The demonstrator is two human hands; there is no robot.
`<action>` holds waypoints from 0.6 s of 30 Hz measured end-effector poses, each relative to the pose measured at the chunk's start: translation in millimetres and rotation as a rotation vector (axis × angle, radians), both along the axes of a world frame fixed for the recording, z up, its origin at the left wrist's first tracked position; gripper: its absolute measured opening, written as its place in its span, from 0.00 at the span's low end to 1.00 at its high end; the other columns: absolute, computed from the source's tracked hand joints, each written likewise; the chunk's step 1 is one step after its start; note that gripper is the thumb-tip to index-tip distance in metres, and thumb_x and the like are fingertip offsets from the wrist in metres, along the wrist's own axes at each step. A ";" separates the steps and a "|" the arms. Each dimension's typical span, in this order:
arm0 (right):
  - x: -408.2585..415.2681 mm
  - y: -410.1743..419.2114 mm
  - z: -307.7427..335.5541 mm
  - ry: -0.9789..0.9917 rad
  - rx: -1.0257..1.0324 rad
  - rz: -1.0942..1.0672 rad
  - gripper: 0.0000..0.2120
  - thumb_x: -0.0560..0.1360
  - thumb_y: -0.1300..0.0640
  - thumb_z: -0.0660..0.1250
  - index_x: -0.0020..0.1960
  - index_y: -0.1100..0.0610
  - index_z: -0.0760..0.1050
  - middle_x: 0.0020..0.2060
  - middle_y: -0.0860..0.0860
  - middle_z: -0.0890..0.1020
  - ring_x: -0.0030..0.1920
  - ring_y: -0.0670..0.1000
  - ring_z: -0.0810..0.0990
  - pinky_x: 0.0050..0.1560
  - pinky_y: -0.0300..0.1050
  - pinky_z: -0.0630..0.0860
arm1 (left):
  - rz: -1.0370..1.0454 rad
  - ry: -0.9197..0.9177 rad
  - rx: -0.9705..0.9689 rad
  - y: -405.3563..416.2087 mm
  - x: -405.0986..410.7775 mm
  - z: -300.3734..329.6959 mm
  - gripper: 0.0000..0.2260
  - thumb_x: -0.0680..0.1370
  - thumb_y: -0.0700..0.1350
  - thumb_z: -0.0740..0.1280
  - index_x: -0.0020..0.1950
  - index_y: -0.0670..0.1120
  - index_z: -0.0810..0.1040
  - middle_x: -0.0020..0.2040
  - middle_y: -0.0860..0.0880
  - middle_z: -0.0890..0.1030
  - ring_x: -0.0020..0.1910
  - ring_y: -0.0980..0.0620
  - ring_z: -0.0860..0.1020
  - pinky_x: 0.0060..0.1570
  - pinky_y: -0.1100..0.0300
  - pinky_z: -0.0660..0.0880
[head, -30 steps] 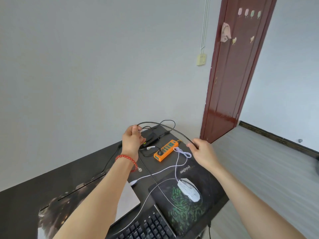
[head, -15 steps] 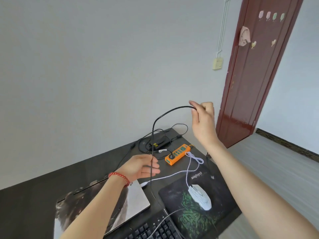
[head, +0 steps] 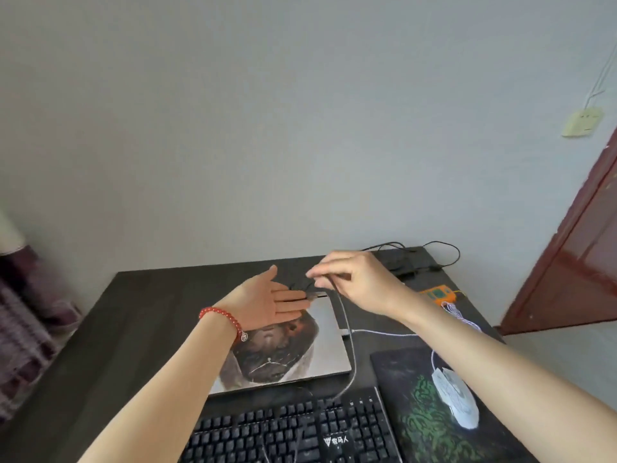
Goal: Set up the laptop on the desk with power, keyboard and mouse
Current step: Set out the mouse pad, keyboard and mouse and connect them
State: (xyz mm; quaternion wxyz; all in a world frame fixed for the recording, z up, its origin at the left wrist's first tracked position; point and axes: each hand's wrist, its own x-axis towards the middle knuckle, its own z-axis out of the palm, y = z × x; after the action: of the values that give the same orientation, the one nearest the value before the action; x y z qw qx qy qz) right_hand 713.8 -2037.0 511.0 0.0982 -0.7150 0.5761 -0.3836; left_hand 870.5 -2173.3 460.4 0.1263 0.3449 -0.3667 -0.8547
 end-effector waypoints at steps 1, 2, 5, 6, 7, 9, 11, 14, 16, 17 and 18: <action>9.4 -1.1 -11.5 0.024 0.062 0.062 0.08 0.72 0.64 0.67 0.49 0.58 0.82 0.44 0.50 0.83 0.41 0.43 0.80 0.45 0.36 0.73 | 0.087 0.046 0.067 2.6 3.7 0.9 0.27 0.81 0.53 0.53 0.70 0.32 0.56 0.59 0.36 0.75 0.50 0.39 0.77 0.54 0.47 0.72; 19.8 -3.3 -23.6 0.059 0.132 0.117 0.10 0.73 0.64 0.66 0.50 0.56 0.82 0.46 0.49 0.83 0.42 0.41 0.78 0.44 0.34 0.70 | 0.215 0.091 0.131 5.0 11.5 1.3 0.23 0.81 0.49 0.54 0.68 0.32 0.59 0.56 0.37 0.76 0.46 0.42 0.77 0.51 0.49 0.72; 38.2 -12.4 -61.5 0.100 0.333 0.234 0.15 0.76 0.63 0.60 0.58 0.51 0.78 0.52 0.45 0.81 0.43 0.30 0.73 0.45 0.25 0.66 | 0.539 0.076 0.150 7.5 40.3 -10.9 0.06 0.81 0.37 0.53 0.49 0.38 0.69 0.40 0.42 0.74 0.30 0.54 0.69 0.34 0.62 0.70; 42.0 -15.9 -71.3 0.058 0.390 0.252 0.17 0.76 0.63 0.59 0.61 0.49 0.76 0.52 0.44 0.80 0.43 0.30 0.74 0.47 0.25 0.68 | 0.553 0.024 0.085 10.4 52.5 -14.5 0.07 0.80 0.36 0.54 0.45 0.39 0.69 0.38 0.44 0.73 0.26 0.56 0.66 0.29 0.65 0.68; 47.7 -20.6 -81.2 -0.006 0.433 0.250 0.19 0.77 0.63 0.58 0.63 0.47 0.73 0.51 0.41 0.80 0.43 0.33 0.77 0.49 0.28 0.70 | 0.545 -0.043 -0.004 13.7 68.6 -19.9 0.07 0.80 0.35 0.54 0.44 0.39 0.70 0.36 0.45 0.72 0.23 0.57 0.65 0.25 0.67 0.67; 53.2 -32.9 -97.1 -0.090 0.396 0.140 0.21 0.77 0.62 0.58 0.67 0.45 0.67 0.51 0.41 0.79 0.45 0.46 0.80 0.52 0.42 0.75 | 0.462 -0.162 -0.196 23.2 96.7 -25.5 0.08 0.80 0.35 0.55 0.47 0.39 0.74 0.32 0.47 0.72 0.21 0.58 0.63 0.21 0.67 0.67; 63.6 -49.2 -114.0 -0.045 0.342 0.034 0.23 0.77 0.61 0.59 0.70 0.46 0.62 0.62 0.46 0.75 0.56 0.49 0.75 0.60 0.48 0.72 | 0.368 -0.261 -0.331 33.6 127.3 -32.2 0.12 0.80 0.36 0.54 0.50 0.42 0.77 0.29 0.49 0.72 0.21 0.57 0.63 0.23 0.66 0.67; 93.2 -72.7 -135.3 0.138 0.345 0.097 0.31 0.76 0.59 0.61 0.74 0.50 0.50 0.75 0.48 0.55 0.74 0.49 0.54 0.72 0.55 0.57 | 0.279 -0.345 -0.463 48.2 169.9 -43.6 0.15 0.81 0.36 0.53 0.51 0.46 0.78 0.28 0.52 0.72 0.23 0.57 0.62 0.25 0.66 0.64; 119.2 -86.2 -145.1 0.300 0.362 0.177 0.34 0.76 0.57 0.61 0.75 0.49 0.45 0.76 0.47 0.48 0.76 0.48 0.45 0.72 0.60 0.47 | 0.250 -0.408 -0.567 56.5 194.3 -49.8 0.15 0.80 0.35 0.53 0.50 0.47 0.78 0.27 0.53 0.72 0.24 0.58 0.61 0.27 0.66 0.63; 134.0 -92.4 -149.7 0.360 0.382 0.205 0.32 0.77 0.56 0.61 0.74 0.50 0.48 0.76 0.47 0.50 0.76 0.48 0.46 0.72 0.62 0.44 | 0.253 -0.431 -0.608 59.5 206.7 -52.7 0.15 0.80 0.35 0.53 0.50 0.47 0.79 0.28 0.52 0.72 0.24 0.58 0.61 0.27 0.66 0.62; 147.9 -97.0 -153.9 0.390 0.406 0.228 0.25 0.77 0.56 0.59 0.72 0.51 0.56 0.74 0.48 0.59 0.75 0.50 0.52 0.72 0.63 0.44 | 0.269 -0.445 -0.637 61.3 218.7 -55.8 0.15 0.80 0.34 0.53 0.49 0.46 0.78 0.30 0.50 0.72 0.24 0.58 0.61 0.28 0.65 0.61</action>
State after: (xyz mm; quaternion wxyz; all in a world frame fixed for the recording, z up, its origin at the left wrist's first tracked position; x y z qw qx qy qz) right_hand 861.6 -2134.0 357.1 0.1694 -0.8011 0.5649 -0.1024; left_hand 1089.3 -2111.9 404.6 0.2551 0.5099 -0.5830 -0.5788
